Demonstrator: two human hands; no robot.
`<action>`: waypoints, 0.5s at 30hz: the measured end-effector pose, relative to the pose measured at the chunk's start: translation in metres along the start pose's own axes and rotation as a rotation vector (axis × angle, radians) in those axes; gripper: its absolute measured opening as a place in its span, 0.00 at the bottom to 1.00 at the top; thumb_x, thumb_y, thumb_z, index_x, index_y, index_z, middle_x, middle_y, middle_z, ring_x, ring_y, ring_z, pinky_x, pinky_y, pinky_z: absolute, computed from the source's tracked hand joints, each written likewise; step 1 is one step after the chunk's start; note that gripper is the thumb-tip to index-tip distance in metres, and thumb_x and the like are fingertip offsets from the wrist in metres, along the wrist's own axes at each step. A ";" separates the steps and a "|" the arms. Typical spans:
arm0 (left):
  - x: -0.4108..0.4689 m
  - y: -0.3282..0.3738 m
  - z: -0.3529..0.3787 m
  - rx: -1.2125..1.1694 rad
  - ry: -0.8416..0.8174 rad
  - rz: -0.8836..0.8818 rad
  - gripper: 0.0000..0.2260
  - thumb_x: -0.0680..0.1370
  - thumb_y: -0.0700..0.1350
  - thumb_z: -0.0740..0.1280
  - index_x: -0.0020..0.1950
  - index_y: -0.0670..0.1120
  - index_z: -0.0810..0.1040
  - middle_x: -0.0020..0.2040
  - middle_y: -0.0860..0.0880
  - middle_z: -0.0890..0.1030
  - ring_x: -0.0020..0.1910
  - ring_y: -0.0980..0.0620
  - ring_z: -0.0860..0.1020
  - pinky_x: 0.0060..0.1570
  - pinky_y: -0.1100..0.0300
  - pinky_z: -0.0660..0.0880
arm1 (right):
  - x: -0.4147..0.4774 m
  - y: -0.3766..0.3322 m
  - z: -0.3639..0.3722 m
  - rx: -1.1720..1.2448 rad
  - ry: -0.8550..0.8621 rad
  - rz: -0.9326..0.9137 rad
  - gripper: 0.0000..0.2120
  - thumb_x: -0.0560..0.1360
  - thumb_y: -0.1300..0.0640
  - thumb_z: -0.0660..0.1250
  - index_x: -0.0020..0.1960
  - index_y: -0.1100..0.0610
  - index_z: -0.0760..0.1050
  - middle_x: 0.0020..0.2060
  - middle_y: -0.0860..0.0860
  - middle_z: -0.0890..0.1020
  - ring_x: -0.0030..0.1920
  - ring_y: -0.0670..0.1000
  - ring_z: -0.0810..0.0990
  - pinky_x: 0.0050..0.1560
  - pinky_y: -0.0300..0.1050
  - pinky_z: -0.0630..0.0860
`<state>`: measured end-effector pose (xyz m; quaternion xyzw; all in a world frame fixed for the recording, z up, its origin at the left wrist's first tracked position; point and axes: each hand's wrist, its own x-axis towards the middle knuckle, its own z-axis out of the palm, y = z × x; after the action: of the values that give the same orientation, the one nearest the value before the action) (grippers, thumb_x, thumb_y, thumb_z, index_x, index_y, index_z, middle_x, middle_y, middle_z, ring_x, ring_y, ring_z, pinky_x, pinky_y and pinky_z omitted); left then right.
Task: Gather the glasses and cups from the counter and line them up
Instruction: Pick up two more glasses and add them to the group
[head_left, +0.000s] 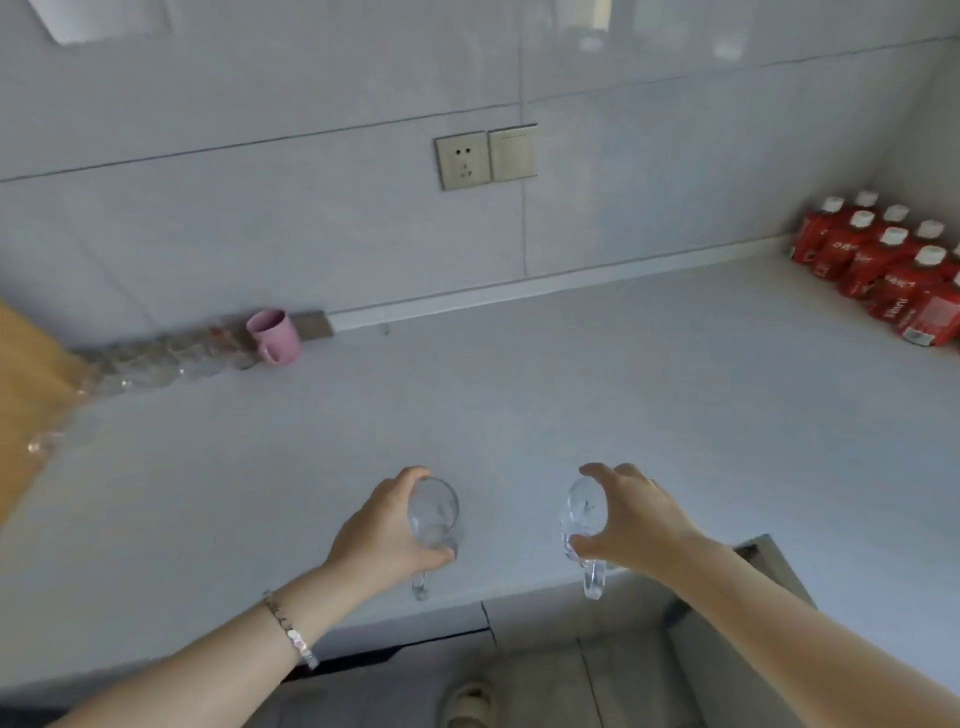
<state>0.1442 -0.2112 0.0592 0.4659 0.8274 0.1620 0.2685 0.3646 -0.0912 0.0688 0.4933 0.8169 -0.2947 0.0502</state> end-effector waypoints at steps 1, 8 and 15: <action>-0.004 -0.017 -0.011 -0.011 0.026 -0.038 0.36 0.63 0.52 0.76 0.67 0.57 0.63 0.64 0.52 0.71 0.60 0.51 0.74 0.59 0.58 0.72 | 0.005 -0.019 0.006 -0.010 -0.010 -0.036 0.38 0.67 0.47 0.71 0.73 0.47 0.59 0.64 0.51 0.71 0.63 0.54 0.72 0.59 0.43 0.71; -0.017 -0.136 -0.088 -0.088 0.199 -0.220 0.37 0.63 0.51 0.77 0.67 0.55 0.63 0.63 0.51 0.70 0.60 0.50 0.73 0.60 0.56 0.72 | 0.049 -0.152 0.043 -0.132 -0.097 -0.254 0.38 0.65 0.46 0.72 0.72 0.46 0.61 0.64 0.49 0.71 0.63 0.52 0.73 0.59 0.42 0.72; 0.012 -0.267 -0.165 -0.128 0.231 -0.305 0.38 0.59 0.53 0.75 0.66 0.54 0.64 0.56 0.53 0.70 0.60 0.50 0.74 0.60 0.56 0.73 | 0.117 -0.284 0.093 -0.224 -0.134 -0.332 0.37 0.66 0.45 0.71 0.72 0.45 0.61 0.64 0.47 0.71 0.63 0.50 0.74 0.58 0.41 0.71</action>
<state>-0.1415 -0.3415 0.0497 0.2955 0.9017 0.2244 0.2221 0.0480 -0.1460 0.0717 0.3223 0.9095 -0.2385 0.1096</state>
